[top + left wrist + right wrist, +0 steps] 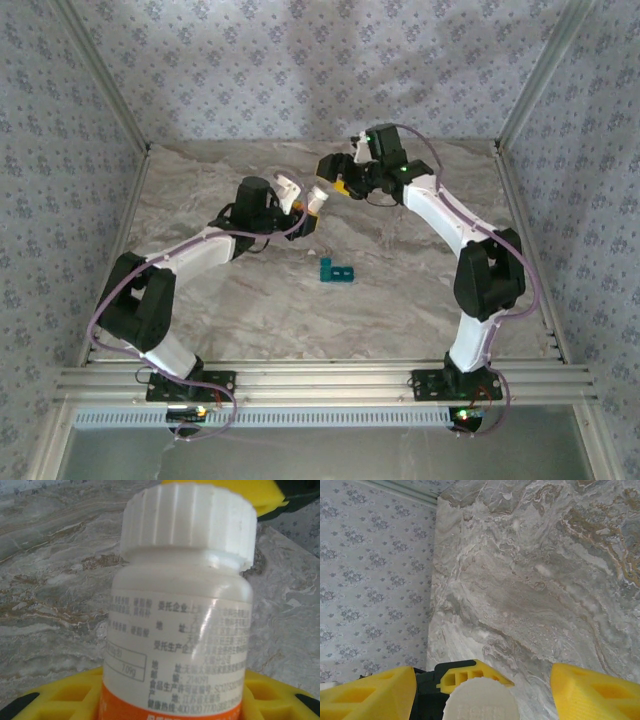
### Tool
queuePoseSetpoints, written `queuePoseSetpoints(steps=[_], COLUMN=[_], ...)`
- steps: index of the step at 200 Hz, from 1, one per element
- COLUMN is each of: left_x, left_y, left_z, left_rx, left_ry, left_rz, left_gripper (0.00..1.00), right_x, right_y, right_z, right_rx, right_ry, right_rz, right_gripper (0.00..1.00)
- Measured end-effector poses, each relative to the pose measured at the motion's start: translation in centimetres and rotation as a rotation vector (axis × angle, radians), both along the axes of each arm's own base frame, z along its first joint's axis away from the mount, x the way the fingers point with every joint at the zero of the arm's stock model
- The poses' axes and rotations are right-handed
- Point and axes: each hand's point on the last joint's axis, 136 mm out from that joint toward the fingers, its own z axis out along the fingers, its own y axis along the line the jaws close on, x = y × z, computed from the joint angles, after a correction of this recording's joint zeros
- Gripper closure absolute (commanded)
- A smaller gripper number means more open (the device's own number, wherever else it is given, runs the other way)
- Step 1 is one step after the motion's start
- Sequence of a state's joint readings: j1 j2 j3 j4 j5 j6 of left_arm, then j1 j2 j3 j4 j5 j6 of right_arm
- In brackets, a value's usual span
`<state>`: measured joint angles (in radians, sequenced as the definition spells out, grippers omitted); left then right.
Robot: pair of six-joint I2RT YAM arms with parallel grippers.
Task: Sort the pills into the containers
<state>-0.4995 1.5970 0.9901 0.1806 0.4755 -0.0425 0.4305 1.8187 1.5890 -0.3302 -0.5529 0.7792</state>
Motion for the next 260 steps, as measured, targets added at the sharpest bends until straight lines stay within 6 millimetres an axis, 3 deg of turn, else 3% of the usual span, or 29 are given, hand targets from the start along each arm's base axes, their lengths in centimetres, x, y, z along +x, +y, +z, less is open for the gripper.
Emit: queuePoseSetpoints(steps=[37,119,158,216,242,260], left_x=[0.1,0.3,0.2,-0.9,-0.7,-0.2], left_y=[-0.2,-0.3,-0.3,-0.9,-0.9,-0.6], left_z=[0.6,1.0,1.1,2.6,3.2,3.6], left_rx=[-0.008,-0.011,-0.038,-0.184,-0.208,-0.201], left_ry=[-0.007,-0.011,0.021,0.101,0.096,0.076], left_rz=[-0.006,-0.005,-0.005,-0.08,-0.083,-0.07], left_gripper=[1.0,1.0,1.0,1.0,1.0,1.0], right_x=[-0.4,-0.9,-1.0,-2.0,-2.1,-2.1], right_y=[0.8,1.6,1.7,1.5,1.6,1.5], right_z=[-0.1,-0.4,-0.4,1.6,2.3,2.0], right_rx=[0.001,0.01,0.005,0.102,0.129,0.133], right_ry=[-0.003,-0.007,-0.062,-0.315,-0.351,-0.328], right_rz=[0.019,0.042,0.087,0.236,0.264,0.252], right_gripper=[0.34,0.61,0.65,0.6,0.35,0.29])
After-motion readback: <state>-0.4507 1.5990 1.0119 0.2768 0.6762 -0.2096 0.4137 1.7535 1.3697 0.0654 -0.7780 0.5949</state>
